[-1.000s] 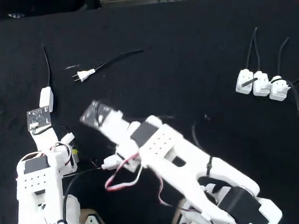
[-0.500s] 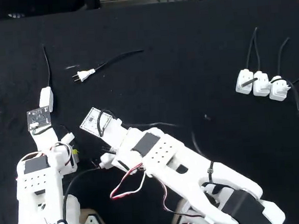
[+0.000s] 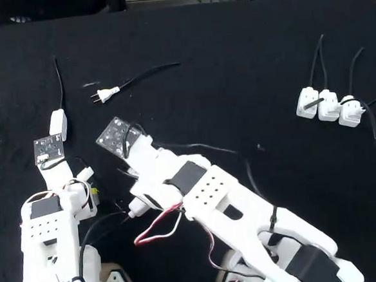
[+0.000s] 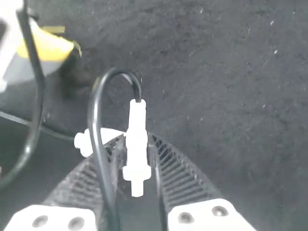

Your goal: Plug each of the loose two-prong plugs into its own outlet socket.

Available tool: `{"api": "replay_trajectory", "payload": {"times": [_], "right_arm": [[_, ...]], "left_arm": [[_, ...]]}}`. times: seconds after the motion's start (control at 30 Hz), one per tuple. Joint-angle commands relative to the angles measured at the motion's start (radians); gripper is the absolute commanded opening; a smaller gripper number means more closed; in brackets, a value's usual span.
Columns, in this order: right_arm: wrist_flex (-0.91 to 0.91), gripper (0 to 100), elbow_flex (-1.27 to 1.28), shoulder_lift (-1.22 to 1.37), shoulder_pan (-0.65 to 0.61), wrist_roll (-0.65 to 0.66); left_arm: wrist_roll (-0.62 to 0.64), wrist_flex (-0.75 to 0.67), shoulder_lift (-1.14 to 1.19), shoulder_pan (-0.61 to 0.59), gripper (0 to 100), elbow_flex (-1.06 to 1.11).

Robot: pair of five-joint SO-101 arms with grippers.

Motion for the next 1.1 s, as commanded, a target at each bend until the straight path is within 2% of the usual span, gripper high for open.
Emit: {"api": "replay_trajectory", "payload": {"times": [0.0, 0.3, 0.53, 0.7, 0.87, 1.07], "right_arm": [[-0.034, 1.0, -0.044, 0.033, -0.035, -0.021], [-0.123, 1.0, 0.122, 0.071, -0.044, -0.017], [-0.106, 1.0, 0.298, -0.081, -0.044, 0.041], [-0.011, 1.0, 0.358, -0.213, -0.043, 0.109], [0.066, 1.0, 0.343, -0.337, -0.043, 0.109], [0.160, 1.0, 0.242, -0.435, 0.017, 0.117]], "left_arm": [[0.009, 0.000, -0.017, -0.007, 18, -0.053], [0.009, 0.000, -0.017, -0.007, 18, -0.051], [0.009, 0.000, -0.017, -0.004, 18, -0.051], [0.009, -0.002, -0.017, 0.001, 18, -0.051], [0.009, -0.002, -0.017, -0.002, 18, -0.051], [0.009, -0.002, -0.017, 0.001, 18, -0.051]]}}
